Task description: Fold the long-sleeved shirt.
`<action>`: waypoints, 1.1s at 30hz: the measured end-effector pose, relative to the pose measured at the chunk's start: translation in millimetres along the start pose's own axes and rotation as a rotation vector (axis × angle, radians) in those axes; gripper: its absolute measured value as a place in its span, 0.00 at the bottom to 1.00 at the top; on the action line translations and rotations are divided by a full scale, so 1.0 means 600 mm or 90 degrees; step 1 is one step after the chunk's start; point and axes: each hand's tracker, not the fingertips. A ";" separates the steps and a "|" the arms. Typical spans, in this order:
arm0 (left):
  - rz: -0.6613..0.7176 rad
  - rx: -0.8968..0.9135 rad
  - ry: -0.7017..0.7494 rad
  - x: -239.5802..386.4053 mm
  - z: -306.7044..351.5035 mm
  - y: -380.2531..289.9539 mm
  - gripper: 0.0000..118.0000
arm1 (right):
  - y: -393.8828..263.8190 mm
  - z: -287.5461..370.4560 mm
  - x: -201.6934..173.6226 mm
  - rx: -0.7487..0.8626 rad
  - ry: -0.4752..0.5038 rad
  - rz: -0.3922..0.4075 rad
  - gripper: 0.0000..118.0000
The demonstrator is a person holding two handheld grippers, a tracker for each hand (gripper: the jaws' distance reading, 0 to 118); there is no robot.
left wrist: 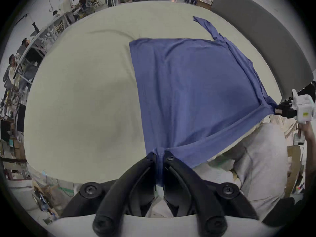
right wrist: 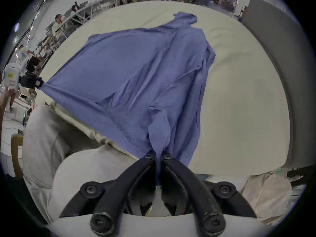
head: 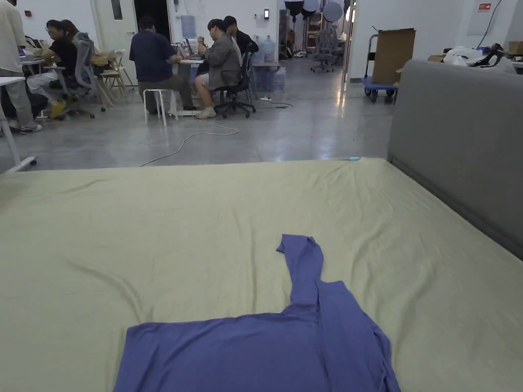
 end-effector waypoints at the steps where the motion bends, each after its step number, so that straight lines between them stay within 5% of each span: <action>1: 0.002 -0.007 0.002 0.000 -0.011 -0.005 0.03 | 0.001 -0.010 0.000 -0.009 0.000 -0.002 0.00; 9: 0.078 -0.048 -0.010 -0.018 -0.118 -0.027 0.03 | 0.016 -0.063 -0.003 -0.041 -0.011 -0.010 0.02; 10: 0.090 -0.040 -0.010 -0.018 -0.118 -0.029 0.03 | 0.018 -0.062 -0.004 -0.046 -0.012 -0.012 0.05; 12: 0.106 -0.043 -0.016 -0.023 -0.114 -0.024 0.05 | 0.020 -0.064 -0.004 -0.049 -0.013 -0.010 0.25; 13: 0.120 -0.044 -0.019 -0.026 -0.110 -0.020 0.13 | 0.020 -0.062 0.000 -0.047 -0.016 -0.009 0.45; 14: 0.129 -0.040 -0.021 -0.021 -0.096 -0.022 0.48 | 0.023 -0.056 0.000 -0.044 -0.030 -0.012 0.73; 15: 0.137 -0.016 -0.015 -0.020 -0.078 -0.017 0.84 | 0.028 -0.046 0.000 -0.065 -0.051 -0.031 0.83; 16: 0.139 0.002 -0.007 -0.015 -0.062 -0.013 1.00 | 0.030 -0.030 0.002 -0.075 -0.052 -0.047 0.83; 21: 0.129 0.167 -0.003 0.033 0.050 -0.009 0.95 | 0.055 0.098 0.002 0.088 -0.039 -0.082 0.83; 22: 0.143 0.186 -0.005 0.048 0.044 -0.002 0.90 | 0.059 0.110 0.000 0.102 -0.037 -0.094 0.83; 23: 0.150 0.186 -0.009 0.063 0.042 0.001 0.75 | 0.065 0.118 -0.002 0.111 -0.033 -0.115 0.82; 25: 0.150 0.184 -0.006 0.093 0.036 0.001 0.66 | 0.073 0.118 -0.003 0.118 -0.008 -0.151 0.81; 26: 0.152 0.194 -0.002 0.097 0.032 0.002 0.32 | 0.075 0.116 -0.005 0.133 0.008 -0.161 0.72; 27: 0.151 0.196 -0.001 0.108 0.024 0.005 0.03 | 0.079 0.112 -0.009 0.143 0.022 -0.157 0.51; 28: 0.147 0.198 0.003 0.117 0.021 0.010 0.02 | 0.084 0.106 -0.014 0.141 0.020 -0.148 0.15; 29: 0.127 0.188 0.004 0.126 0.017 0.022 0.02 | 0.091 0.098 -0.019 0.141 0.012 -0.142 0.00; 33: 0.115 0.195 0.001 0.138 0.007 0.070 0.02 | 0.147 0.065 -0.022 0.153 -0.014 -0.130 0.00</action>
